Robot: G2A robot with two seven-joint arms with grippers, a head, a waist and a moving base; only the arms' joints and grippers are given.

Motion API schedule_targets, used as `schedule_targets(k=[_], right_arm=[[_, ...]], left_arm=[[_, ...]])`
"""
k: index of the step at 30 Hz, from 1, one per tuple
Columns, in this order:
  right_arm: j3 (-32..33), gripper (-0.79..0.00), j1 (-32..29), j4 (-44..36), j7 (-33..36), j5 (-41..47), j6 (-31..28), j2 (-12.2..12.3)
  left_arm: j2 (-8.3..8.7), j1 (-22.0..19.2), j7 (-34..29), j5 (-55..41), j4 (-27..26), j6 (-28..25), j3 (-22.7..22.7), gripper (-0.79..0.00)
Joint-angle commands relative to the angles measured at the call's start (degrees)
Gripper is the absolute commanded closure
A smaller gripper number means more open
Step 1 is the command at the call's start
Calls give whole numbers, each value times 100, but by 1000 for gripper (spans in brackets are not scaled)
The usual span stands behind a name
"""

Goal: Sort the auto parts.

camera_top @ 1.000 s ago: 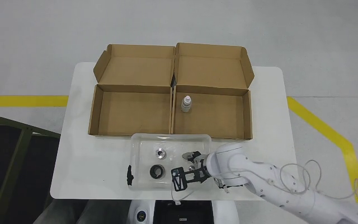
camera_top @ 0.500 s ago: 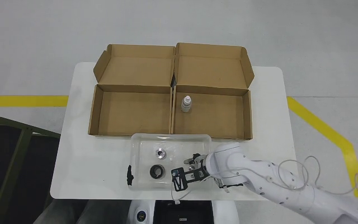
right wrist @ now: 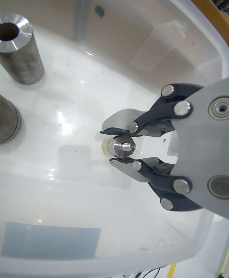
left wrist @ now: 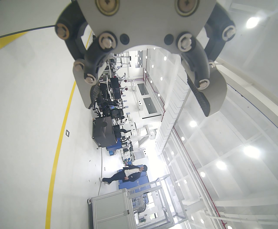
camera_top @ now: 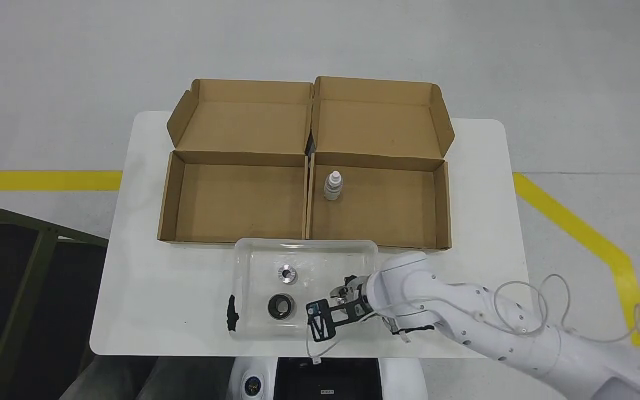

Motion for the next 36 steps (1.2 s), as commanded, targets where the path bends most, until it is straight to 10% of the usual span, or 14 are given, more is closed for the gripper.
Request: schedule_targets(k=[1, 36], right_arm=[[27, 0, -1, -21, -27, 38, -14, -3], [1859, 0, -773, -457, -3595, -1264, 415, 220]], left_arm=[[0, 0, 0, 0, 0, 0, 0, -785], [0, 0, 0, 0, 0, 0, 0, -785]])
